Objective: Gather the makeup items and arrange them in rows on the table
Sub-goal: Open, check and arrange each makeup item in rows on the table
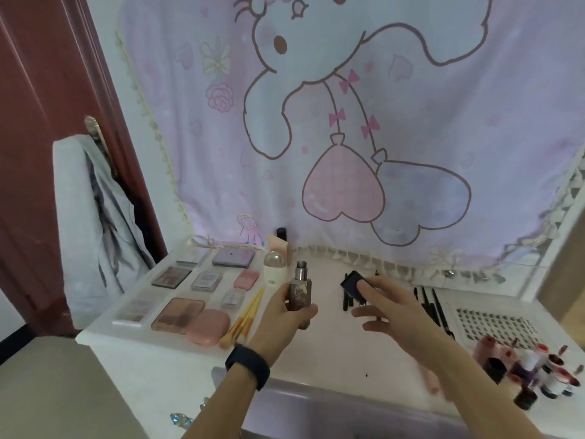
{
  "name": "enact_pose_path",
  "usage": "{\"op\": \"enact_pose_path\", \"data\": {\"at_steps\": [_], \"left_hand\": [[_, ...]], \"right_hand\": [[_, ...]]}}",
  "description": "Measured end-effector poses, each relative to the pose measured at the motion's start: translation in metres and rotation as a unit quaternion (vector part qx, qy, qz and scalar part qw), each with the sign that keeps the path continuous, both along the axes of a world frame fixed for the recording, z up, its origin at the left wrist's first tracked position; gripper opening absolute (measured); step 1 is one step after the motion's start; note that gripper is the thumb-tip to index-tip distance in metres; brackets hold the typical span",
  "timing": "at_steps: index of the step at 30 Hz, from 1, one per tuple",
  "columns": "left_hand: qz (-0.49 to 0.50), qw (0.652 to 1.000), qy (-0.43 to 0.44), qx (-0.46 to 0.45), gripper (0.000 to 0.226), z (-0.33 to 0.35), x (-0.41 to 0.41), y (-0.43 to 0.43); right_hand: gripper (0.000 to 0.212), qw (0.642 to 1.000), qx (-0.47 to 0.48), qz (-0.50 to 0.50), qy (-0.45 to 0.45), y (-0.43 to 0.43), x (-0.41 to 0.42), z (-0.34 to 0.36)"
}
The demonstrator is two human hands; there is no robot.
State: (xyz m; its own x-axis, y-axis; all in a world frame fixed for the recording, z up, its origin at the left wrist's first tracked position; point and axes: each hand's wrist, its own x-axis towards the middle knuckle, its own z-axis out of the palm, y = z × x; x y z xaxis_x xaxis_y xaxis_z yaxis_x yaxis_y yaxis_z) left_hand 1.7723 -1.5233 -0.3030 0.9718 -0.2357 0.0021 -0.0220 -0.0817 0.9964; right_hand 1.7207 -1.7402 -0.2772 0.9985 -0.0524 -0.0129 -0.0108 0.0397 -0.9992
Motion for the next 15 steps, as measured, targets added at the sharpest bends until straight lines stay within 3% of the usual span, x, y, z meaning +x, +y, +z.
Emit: {"op": "enact_pose_path", "data": {"at_steps": [8, 15], "left_hand": [[0.066, 0.993, -0.075, 0.066, 0.037, -0.006, 0.059, -0.025], [0.12, 0.981, -0.12, 0.094, 0.036, -0.024, 0.113, -0.06]], "right_hand": [[0.016, 0.984, -0.154, -0.089, 0.004, -0.003, 0.063, -0.004], [0.024, 0.95, -0.287, -0.121, 0.028, -0.013, 0.126, -0.009]]}}
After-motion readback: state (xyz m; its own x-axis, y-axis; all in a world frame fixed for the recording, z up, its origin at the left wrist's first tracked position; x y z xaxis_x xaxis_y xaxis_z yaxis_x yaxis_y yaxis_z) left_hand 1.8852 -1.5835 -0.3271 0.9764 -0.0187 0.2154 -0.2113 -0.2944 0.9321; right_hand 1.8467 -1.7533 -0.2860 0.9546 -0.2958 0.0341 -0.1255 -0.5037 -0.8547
